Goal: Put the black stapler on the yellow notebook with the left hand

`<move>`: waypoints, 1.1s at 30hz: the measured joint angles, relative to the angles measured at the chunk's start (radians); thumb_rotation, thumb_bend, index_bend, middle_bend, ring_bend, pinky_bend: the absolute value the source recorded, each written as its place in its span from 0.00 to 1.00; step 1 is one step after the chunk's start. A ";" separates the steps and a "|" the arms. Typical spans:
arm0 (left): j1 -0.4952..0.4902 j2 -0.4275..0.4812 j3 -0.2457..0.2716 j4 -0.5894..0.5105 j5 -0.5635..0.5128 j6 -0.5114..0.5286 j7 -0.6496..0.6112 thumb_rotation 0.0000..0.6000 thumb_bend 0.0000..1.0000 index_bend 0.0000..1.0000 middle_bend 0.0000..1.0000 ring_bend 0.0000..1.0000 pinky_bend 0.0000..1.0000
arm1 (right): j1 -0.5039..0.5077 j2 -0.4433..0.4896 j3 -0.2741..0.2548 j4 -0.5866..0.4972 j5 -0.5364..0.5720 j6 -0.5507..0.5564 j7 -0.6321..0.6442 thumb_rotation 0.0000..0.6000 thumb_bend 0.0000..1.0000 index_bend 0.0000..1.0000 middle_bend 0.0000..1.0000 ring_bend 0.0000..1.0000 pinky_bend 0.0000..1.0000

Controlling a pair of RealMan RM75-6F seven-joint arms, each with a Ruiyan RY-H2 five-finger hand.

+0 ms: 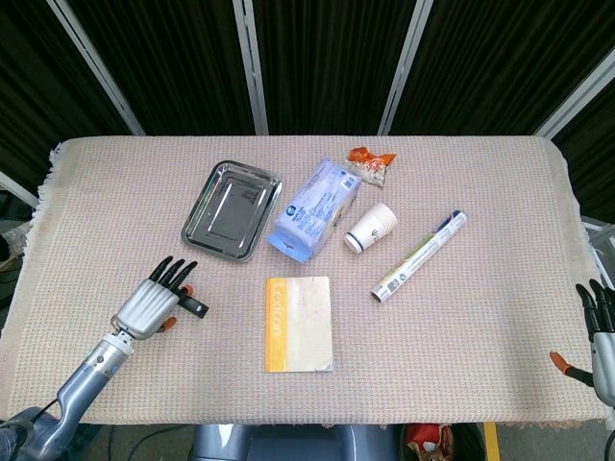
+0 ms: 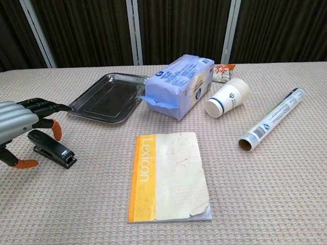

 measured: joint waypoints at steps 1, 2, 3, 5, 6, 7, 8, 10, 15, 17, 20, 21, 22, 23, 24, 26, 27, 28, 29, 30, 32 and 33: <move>-0.004 -0.007 0.000 0.010 -0.002 -0.005 -0.002 1.00 0.22 0.35 0.00 0.00 0.00 | 0.000 -0.001 0.000 0.000 0.000 -0.001 -0.002 1.00 0.06 0.00 0.00 0.00 0.00; -0.007 -0.012 -0.001 0.017 -0.004 -0.009 -0.004 1.00 0.23 0.36 0.00 0.00 0.00 | 0.001 -0.001 -0.001 0.000 0.001 -0.004 -0.003 1.00 0.05 0.00 0.00 0.00 0.00; -0.011 -0.017 -0.001 0.024 -0.005 -0.013 -0.007 1.00 0.24 0.36 0.00 0.00 0.00 | 0.002 -0.002 -0.001 0.000 0.001 -0.006 -0.003 1.00 0.05 0.00 0.00 0.00 0.00; -0.019 -0.030 -0.002 0.041 -0.008 -0.022 -0.012 1.00 0.29 0.38 0.00 0.00 0.00 | 0.003 -0.003 0.000 0.002 0.006 -0.010 -0.007 1.00 0.05 0.00 0.00 0.00 0.00; -0.023 -0.035 -0.002 0.047 -0.009 -0.025 -0.014 1.00 0.33 0.39 0.00 0.00 0.00 | 0.004 -0.004 0.000 0.003 0.009 -0.013 -0.008 1.00 0.05 0.00 0.00 0.00 0.00; -0.027 -0.041 -0.003 0.055 -0.011 -0.028 -0.016 1.00 0.36 0.41 0.00 0.00 0.00 | 0.005 -0.004 0.001 0.004 0.012 -0.015 -0.008 1.00 0.06 0.00 0.00 0.00 0.00; -0.030 -0.045 -0.004 0.061 -0.012 -0.031 -0.017 1.00 0.38 0.42 0.00 0.00 0.00 | 0.005 -0.005 0.003 0.005 0.017 -0.017 -0.009 1.00 0.06 0.00 0.00 0.00 0.00; -0.035 -0.053 -0.004 0.071 -0.017 -0.038 -0.015 1.00 0.43 0.47 0.00 0.00 0.00 | 0.006 -0.006 0.005 0.008 0.024 -0.022 -0.011 1.00 0.06 0.00 0.00 0.00 0.00; -0.047 -0.076 -0.004 0.093 -0.021 -0.047 -0.010 1.00 0.48 0.54 0.00 0.00 0.00 | 0.008 -0.009 0.004 0.007 0.023 -0.024 -0.022 1.00 0.06 0.00 0.00 0.00 0.00; -0.052 -0.085 -0.003 0.101 -0.021 -0.047 -0.011 1.00 0.48 0.57 0.00 0.00 0.00 | 0.008 -0.009 0.004 0.007 0.023 -0.024 -0.024 1.00 0.06 0.00 0.00 0.00 0.00; -0.056 -0.087 0.001 0.102 -0.017 -0.045 -0.014 1.00 0.48 0.60 0.00 0.00 0.00 | 0.009 -0.011 0.006 0.008 0.029 -0.026 -0.025 1.00 0.06 0.00 0.00 0.00 0.00; -0.057 -0.086 0.002 0.101 -0.017 -0.044 -0.015 1.00 0.48 0.62 0.00 0.00 0.00 | 0.009 -0.011 0.007 0.008 0.029 -0.028 -0.025 1.00 0.05 0.00 0.00 0.00 0.00; -0.057 -0.083 0.003 0.097 -0.015 -0.040 -0.015 1.00 0.48 0.63 0.00 0.00 0.00 | 0.010 -0.011 0.007 0.008 0.030 -0.029 -0.026 1.00 0.05 0.00 0.00 0.00 0.00; -0.057 -0.081 0.003 0.094 -0.013 -0.036 -0.016 1.00 0.49 0.64 0.00 0.00 0.00 | 0.011 -0.012 0.006 0.008 0.030 -0.031 -0.027 1.00 0.06 0.00 0.00 0.00 0.00; -0.057 -0.078 0.004 0.090 -0.011 -0.031 -0.018 1.00 0.49 0.66 0.00 0.00 0.00 | 0.011 -0.012 0.006 0.008 0.030 -0.032 -0.027 1.00 0.06 0.00 0.00 0.00 0.00; -0.057 -0.070 0.005 0.079 -0.003 -0.015 -0.021 1.00 0.50 0.69 0.00 0.00 0.00 | 0.011 -0.011 0.006 0.008 0.030 -0.032 -0.026 1.00 0.05 0.00 0.00 0.00 0.00; -0.056 -0.066 0.005 0.073 0.001 -0.006 -0.023 1.00 0.50 0.71 0.00 0.00 0.00 | 0.011 -0.011 0.006 0.007 0.030 -0.031 -0.025 1.00 0.06 0.00 0.00 0.00 0.00; -0.056 -0.061 0.005 0.064 0.007 0.006 -0.024 1.00 0.50 0.72 0.00 0.00 0.00 | 0.010 -0.010 0.006 0.006 0.030 -0.030 -0.023 1.00 0.05 0.00 0.00 0.00 0.00; -0.055 -0.056 0.004 0.057 0.011 0.017 -0.025 1.00 0.50 0.72 0.00 0.00 0.00 | 0.009 -0.008 0.006 0.005 0.030 -0.029 -0.021 1.00 0.05 0.00 0.00 0.00 0.00; -0.055 -0.051 0.004 0.049 0.016 0.027 -0.026 1.00 0.51 0.73 0.00 0.00 0.00 | 0.009 -0.007 0.006 0.003 0.030 -0.028 -0.020 1.00 0.05 0.00 0.00 0.00 0.00; -0.055 -0.040 0.002 0.028 0.027 0.050 -0.030 1.00 0.52 0.74 0.00 0.00 0.00 | 0.008 -0.005 0.005 0.002 0.028 -0.027 -0.017 1.00 0.05 0.00 0.00 0.00 0.00; -0.056 -0.035 0.001 0.017 0.031 0.056 -0.032 1.00 0.53 0.74 0.00 0.00 0.00 | 0.008 -0.004 0.004 0.001 0.026 -0.026 -0.015 1.00 0.05 0.00 0.00 0.00 0.00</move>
